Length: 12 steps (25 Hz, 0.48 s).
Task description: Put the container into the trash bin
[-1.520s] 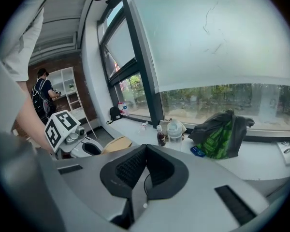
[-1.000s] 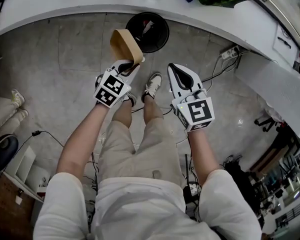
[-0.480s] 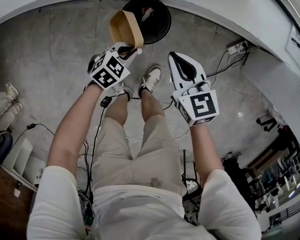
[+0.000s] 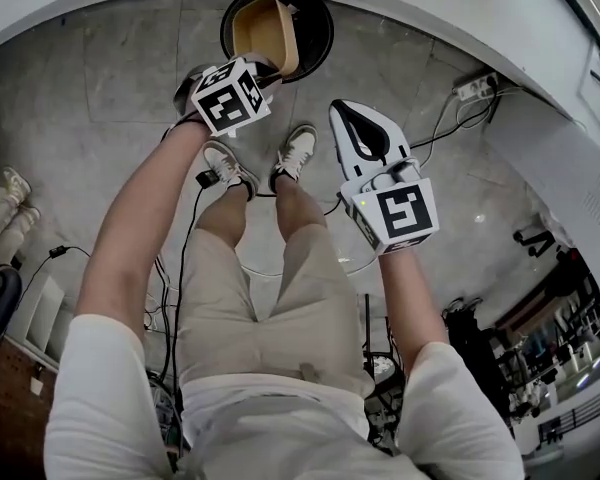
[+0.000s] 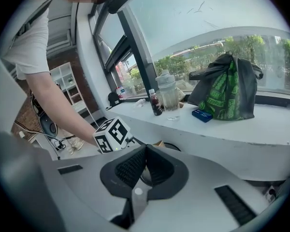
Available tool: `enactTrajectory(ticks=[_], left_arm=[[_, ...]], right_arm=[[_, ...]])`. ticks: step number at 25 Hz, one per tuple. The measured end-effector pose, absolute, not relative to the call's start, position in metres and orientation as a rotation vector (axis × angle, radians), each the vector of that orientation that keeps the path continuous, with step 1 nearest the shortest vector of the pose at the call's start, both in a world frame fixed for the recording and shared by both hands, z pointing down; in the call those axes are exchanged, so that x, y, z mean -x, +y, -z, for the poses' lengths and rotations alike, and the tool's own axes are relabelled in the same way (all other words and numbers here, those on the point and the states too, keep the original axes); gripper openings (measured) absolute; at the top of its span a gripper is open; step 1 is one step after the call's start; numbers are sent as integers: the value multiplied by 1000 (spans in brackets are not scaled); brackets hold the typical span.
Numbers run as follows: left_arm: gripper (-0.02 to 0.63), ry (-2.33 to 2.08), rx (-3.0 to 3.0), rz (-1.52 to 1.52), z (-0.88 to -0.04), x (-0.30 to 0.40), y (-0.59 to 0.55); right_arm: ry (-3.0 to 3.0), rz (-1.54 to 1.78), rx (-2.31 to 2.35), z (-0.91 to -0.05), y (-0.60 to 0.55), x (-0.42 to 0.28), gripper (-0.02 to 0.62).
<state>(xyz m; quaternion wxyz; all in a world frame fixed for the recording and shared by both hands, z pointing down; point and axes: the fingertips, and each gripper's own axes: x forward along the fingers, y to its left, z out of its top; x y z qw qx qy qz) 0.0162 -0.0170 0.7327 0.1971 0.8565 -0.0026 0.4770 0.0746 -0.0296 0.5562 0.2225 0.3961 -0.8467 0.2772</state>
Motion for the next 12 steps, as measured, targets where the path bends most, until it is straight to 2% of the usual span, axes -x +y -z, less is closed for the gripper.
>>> enactTrajectory(ticks=[12], left_arm=[[20,278,-2224,-1524,-812,-24,-35]], right_arm=[[-2349,-774,-1116,-598,-37,-84,2]])
